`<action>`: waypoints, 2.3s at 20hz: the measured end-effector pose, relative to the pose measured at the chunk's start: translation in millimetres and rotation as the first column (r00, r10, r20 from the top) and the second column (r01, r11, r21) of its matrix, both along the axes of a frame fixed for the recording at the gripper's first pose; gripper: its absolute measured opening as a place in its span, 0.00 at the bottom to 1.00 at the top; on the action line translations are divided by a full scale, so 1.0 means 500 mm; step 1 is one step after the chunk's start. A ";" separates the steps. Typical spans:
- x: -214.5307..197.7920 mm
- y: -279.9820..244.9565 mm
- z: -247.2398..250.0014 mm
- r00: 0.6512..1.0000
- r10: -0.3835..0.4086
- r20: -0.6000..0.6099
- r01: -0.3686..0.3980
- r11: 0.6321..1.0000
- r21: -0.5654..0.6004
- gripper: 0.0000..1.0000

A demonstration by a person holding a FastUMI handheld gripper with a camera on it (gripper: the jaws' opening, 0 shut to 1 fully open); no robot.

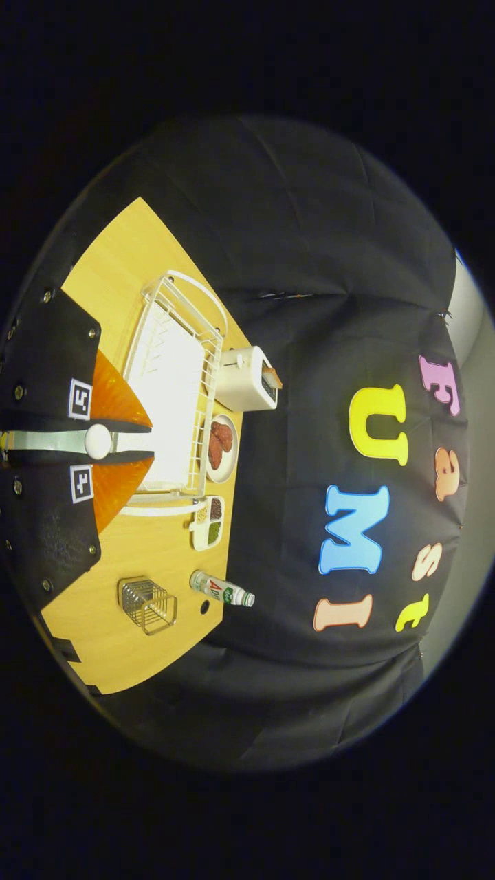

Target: Take the plate from the dish rack, then take the spoon from the basket and place it into the plate.

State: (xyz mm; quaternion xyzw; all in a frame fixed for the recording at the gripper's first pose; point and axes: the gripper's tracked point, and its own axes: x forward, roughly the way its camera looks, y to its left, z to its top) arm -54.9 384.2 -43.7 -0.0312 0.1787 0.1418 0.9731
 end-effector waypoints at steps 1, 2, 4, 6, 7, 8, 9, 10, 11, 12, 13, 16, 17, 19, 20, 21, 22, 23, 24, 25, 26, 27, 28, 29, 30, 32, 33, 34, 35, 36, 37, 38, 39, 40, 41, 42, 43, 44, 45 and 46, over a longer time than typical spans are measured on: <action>-0.007 0.011 -0.017 1.000 0.015 -0.016 -0.015 1.000 0.001 0.10; -0.013 0.019 -0.030 0.999 0.027 -0.032 -0.028 1.000 -0.002 0.10; -0.021 0.030 -0.059 0.997 0.045 -0.059 -0.045 0.999 -0.009 0.10; -0.024 0.036 -0.080 0.996 0.050 -0.080 -0.051 0.999 -0.010 0.10; -0.024 0.037 -0.087 0.995 0.052 -0.089 -0.053 0.999 -0.009 0.10; -0.024 0.038 -0.093 0.994 0.054 -0.097 -0.055 0.998 -0.008 0.10; -0.024 0.040 -0.100 0.993 0.057 -0.105 -0.058 0.998 -0.007 0.10; -0.021 0.043 -0.104 0.992 0.063 -0.109 -0.064 0.998 -0.005 0.10; -0.018 0.044 -0.106 0.991 0.068 -0.111 -0.069 0.998 -0.005 0.10; -0.015 0.045 -0.109 0.991 0.074 -0.113 -0.075 0.997 -0.005 0.10; -0.009 0.045 -0.111 0.990 0.077 -0.116 -0.078 0.997 -0.004 0.10; 0.001 0.040 -0.115 0.989 0.075 -0.127 -0.075 0.997 0.006 0.11; 0.005 0.039 -0.116 0.988 0.076 -0.131 -0.074 0.997 0.017 0.11; 0.011 0.037 -0.122 0.986 0.075 -0.147 -0.069 0.997 0.044 0.13; 0.015 0.033 -0.126 0.985 0.072 -0.157 -0.064 0.996 0.055 0.13; 0.019 0.028 -0.127 0.985 0.065 -0.161 -0.056 0.996 0.063 0.14; 0.025 0.023 -0.129 0.984 0.060 -0.165 -0.049 0.997 0.067 0.15; 0.030 0.018 -0.128 0.985 0.055 -0.165 -0.044 0.997 0.068 0.16; 0.035 0.011 -0.130 0.985 0.047 -0.168 -0.036 0.997 0.066 0.16; 0.041 0.007 -0.129 0.984 0.044 -0.170 -0.032 0.997 0.073 0.16; 0.045 0.003 -0.132 0.984 0.041 -0.174 -0.027 0.997 0.079 0.17; 0.050 -0.001 -0.132 0.983 0.039 -0.178 -0.024 0.996 0.086 0.17; 0.055 -0.003 -0.132 0.983 0.038 -0.182 -0.021 0.995 0.094 0.17; 0.059 -0.008 -0.132 0.982 0.035 -0.186 -0.017 0.995 0.098 0.17; 0.065 -0.015 -0.132 0.982 0.028 -0.186 -0.010 0.995 0.098 0.17; 0.077 -0.029 -0.130 0.984 0.008 -0.181 0.008 0.996 0.090 0.17; 0.084 -0.034 -0.128 0.984 0.004 -0.178 0.013 0.996 0.092 0.17; 0.089 -0.037 -0.127 0.985 0.000 -0.174 0.016 0.995 0.095 0.17; 0.096 -0.043 -0.124 0.986 -0.004 -0.169 0.021 0.995 0.096 0.17; 0.104 -0.050 -0.121 0.987 -0.011 -0.162 0.027 0.995 0.093 0.19; 0.112 -0.061 -0.116 0.988 -0.025 -0.154 0.038 0.996 0.085 0.29; 0.119 -0.065 -0.110 0.989 -0.026 -0.144 0.039 0.995 0.088 0.31; 0.127 -0.070 -0.103 0.991 -0.029 -0.132 0.041 0.995 0.093 0.31; 0.134 -0.078 -0.099 0.992 -0.034 -0.123 0.045 0.995 0.090 0.33; 0.140 -0.087 -0.093 0.993 -0.040 -0.115 0.049 0.995 0.084 0.33; 0.143 -0.089 -0.084 0.994 -0.038 -0.102 0.047 0.995 0.085 0.33; 0.148 -0.094 -0.079 0.995 -0.043 -0.092 0.051 0.995 0.082 0.40; 0.150 -0.102 -0.078 0.995 -0.050 -0.089 0.057 0.996 0.073 0.50; 0.151 -0.103 -0.073 0.995 -0.051 -0.084 0.057 0.995 0.076 0.54; 0.151 -0.101 -0.070 0.996 -0.050 -0.080 0.056 0.995 0.081 0.53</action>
